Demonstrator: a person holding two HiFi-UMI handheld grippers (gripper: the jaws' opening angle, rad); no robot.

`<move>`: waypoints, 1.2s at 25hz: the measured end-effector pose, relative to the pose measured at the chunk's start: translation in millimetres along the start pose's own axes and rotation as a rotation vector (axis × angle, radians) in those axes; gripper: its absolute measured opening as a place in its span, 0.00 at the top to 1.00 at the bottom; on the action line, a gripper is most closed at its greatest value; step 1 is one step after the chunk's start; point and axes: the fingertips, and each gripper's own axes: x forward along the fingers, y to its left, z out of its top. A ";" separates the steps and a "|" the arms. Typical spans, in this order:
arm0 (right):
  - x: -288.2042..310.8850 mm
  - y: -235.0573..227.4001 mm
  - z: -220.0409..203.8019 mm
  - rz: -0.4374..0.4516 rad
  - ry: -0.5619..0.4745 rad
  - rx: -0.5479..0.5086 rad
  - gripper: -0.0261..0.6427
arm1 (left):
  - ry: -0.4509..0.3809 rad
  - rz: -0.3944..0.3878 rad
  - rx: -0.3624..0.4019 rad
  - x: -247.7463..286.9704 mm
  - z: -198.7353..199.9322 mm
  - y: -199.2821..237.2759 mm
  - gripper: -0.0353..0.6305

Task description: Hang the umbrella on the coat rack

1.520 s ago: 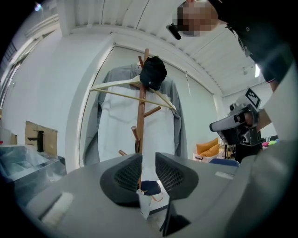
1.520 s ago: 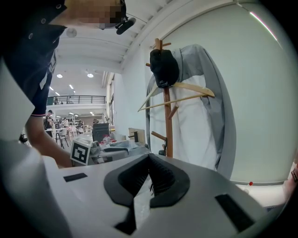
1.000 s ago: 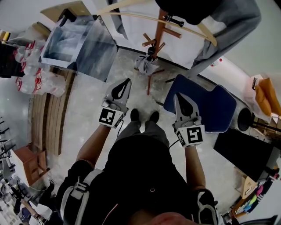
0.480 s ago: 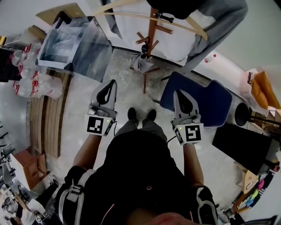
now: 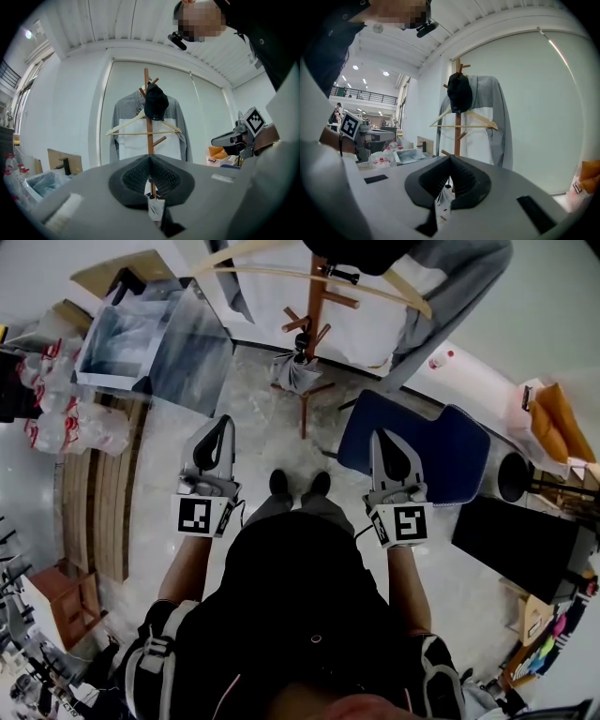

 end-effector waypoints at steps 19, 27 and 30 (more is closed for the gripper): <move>-6.3 -1.9 -0.8 -0.027 0.051 -0.048 0.96 | -0.010 0.031 0.019 -5.7 -2.8 0.4 0.95; -7.3 -4.4 0.8 -0.033 0.069 -0.054 0.96 | -0.024 0.033 0.008 -4.4 1.0 0.2 0.95; -5.5 -3.2 2.9 -0.027 0.056 -0.060 0.96 | -0.025 0.026 -0.002 -2.7 3.3 -2.6 0.95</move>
